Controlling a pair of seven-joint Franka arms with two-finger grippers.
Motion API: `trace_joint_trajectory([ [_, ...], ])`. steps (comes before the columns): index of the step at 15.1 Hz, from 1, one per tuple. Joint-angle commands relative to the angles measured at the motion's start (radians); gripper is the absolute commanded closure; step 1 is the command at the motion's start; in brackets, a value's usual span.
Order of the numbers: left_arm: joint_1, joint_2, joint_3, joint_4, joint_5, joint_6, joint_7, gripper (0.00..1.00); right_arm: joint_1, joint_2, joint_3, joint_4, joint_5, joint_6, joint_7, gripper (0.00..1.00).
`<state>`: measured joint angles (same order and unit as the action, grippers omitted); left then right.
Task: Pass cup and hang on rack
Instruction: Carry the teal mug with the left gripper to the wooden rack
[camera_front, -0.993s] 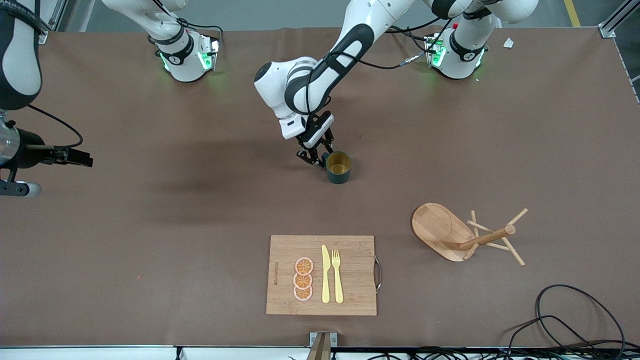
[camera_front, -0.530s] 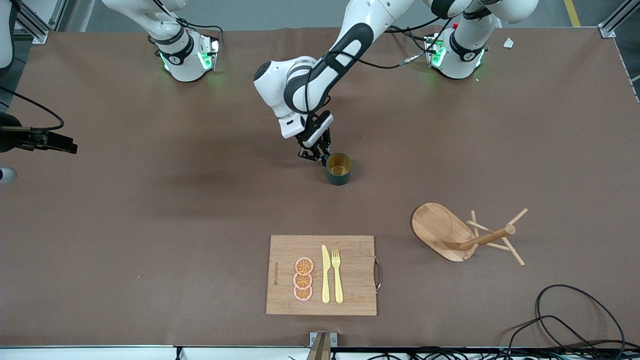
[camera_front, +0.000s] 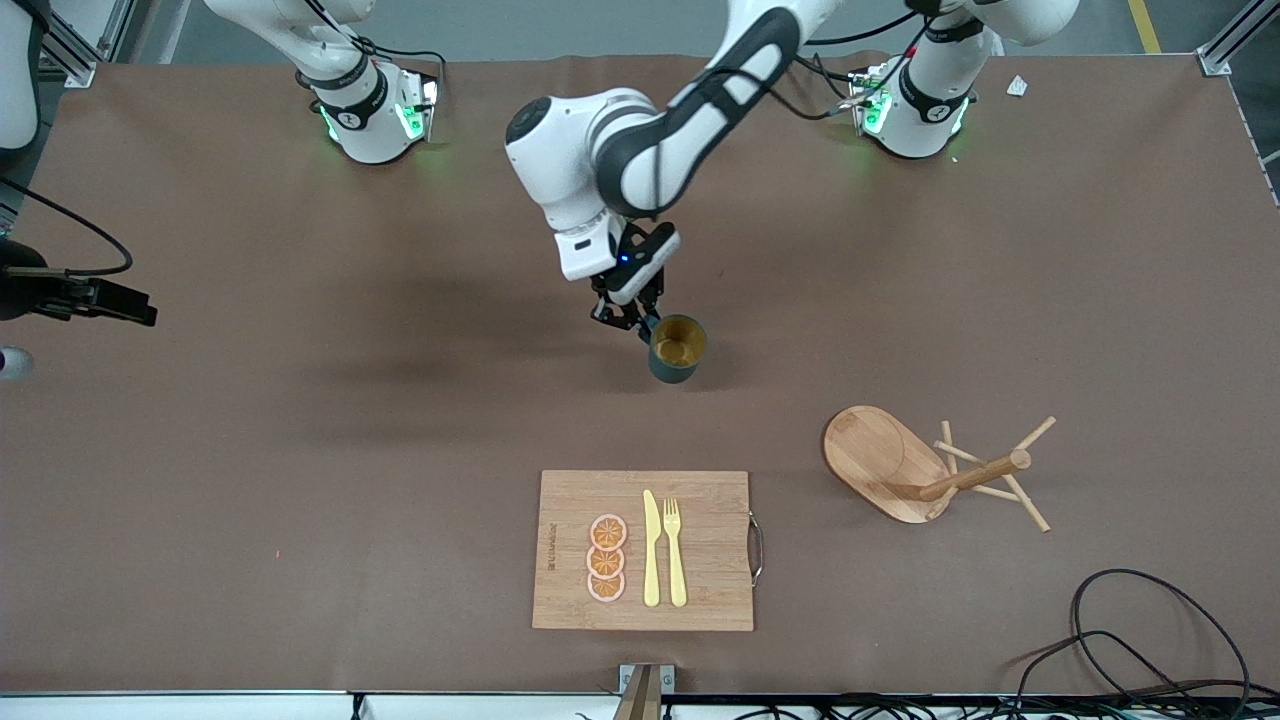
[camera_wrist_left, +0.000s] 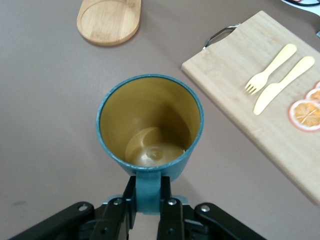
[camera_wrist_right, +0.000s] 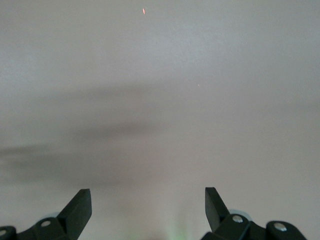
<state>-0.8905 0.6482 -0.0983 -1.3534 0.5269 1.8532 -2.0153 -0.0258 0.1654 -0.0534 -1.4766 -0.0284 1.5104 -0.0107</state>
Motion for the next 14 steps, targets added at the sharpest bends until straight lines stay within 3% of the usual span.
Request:
trace_joint_trajectory([
  [1,0.095,-0.126,-0.007,-0.027,-0.147,-0.008,0.183,0.98,0.007,-0.104,0.006,-0.126,0.002,0.053,0.012,0.0],
  [6,0.287,-0.241,-0.009,-0.026,-0.433,-0.006,0.475,0.98,0.015,-0.147,0.006,-0.152,0.008,0.039,0.104,0.0],
  [14,0.586,-0.265,-0.009,-0.027,-0.891,-0.009,0.613,0.98,0.014,-0.21,-0.017,-0.146,0.012,-0.064,0.107,0.0],
])
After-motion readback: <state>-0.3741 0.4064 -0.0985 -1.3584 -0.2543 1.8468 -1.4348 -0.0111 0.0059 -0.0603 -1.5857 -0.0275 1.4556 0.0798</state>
